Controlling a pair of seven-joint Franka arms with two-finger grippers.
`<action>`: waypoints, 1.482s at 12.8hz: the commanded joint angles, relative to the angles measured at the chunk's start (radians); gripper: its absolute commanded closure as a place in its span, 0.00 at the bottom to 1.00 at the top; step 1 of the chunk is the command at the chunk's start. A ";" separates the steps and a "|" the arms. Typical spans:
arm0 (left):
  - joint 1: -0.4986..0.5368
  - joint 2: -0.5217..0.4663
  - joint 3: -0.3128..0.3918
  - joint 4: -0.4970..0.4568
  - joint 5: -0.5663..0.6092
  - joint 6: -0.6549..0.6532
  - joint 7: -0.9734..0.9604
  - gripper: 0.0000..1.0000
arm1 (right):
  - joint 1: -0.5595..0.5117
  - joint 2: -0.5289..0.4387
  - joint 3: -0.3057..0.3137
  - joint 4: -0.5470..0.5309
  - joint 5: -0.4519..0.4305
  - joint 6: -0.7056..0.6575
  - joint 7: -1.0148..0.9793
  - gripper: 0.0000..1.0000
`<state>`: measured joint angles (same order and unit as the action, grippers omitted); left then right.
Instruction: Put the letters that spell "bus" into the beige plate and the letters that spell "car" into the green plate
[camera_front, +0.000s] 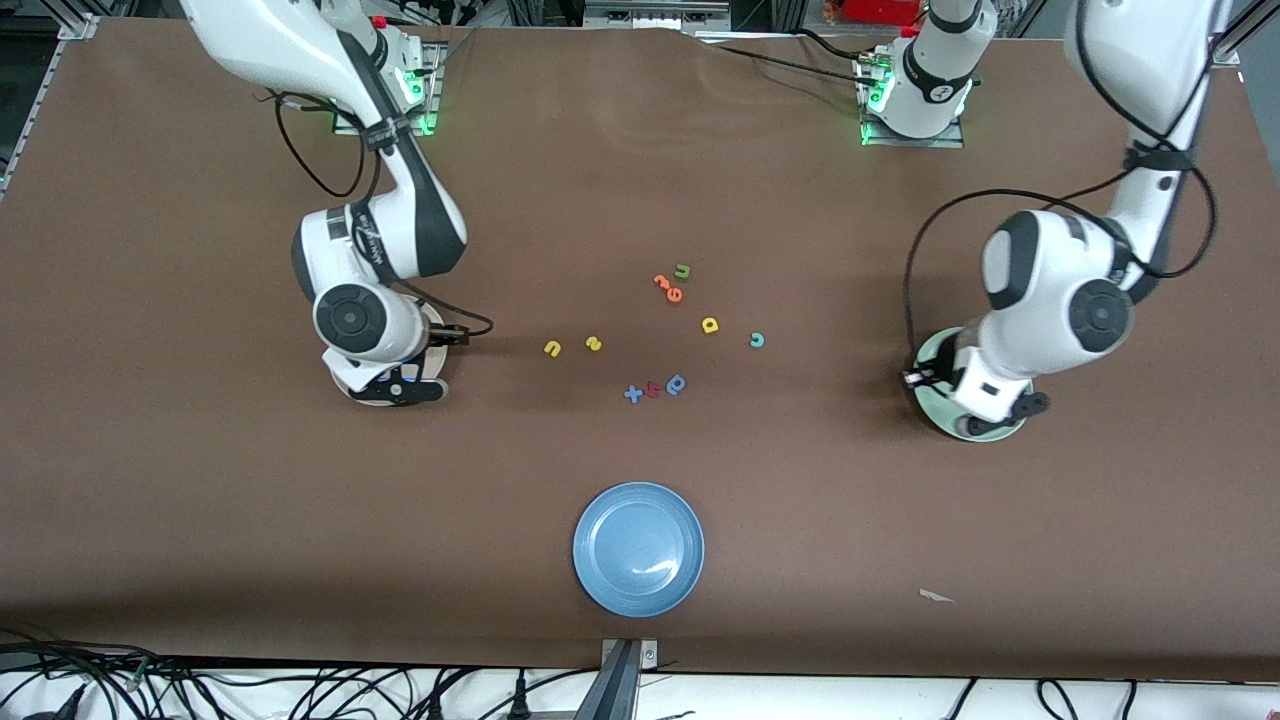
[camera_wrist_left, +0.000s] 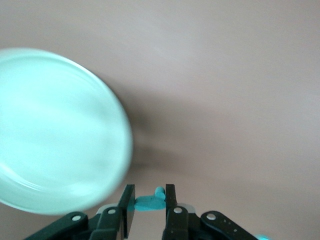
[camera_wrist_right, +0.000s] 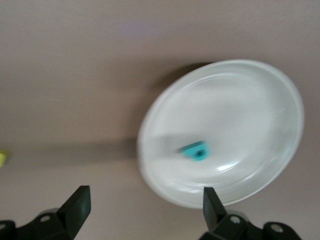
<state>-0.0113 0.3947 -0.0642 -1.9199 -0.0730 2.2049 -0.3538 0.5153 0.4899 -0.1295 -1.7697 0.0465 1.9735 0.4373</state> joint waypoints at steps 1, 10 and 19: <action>0.071 0.059 -0.016 0.053 0.149 -0.007 0.048 0.81 | 0.040 0.025 0.051 0.013 0.016 0.080 0.222 0.01; 0.110 0.118 -0.022 0.108 0.147 -0.008 0.104 0.01 | 0.129 0.160 0.062 0.030 0.139 0.349 0.541 0.34; 0.047 0.118 -0.273 0.147 0.119 -0.010 -0.477 0.01 | 0.155 0.194 0.062 0.029 0.121 0.373 0.560 0.52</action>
<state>0.0684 0.5188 -0.3286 -1.7783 0.0561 2.2078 -0.7457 0.6659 0.6715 -0.0652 -1.7606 0.1681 2.3442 0.9855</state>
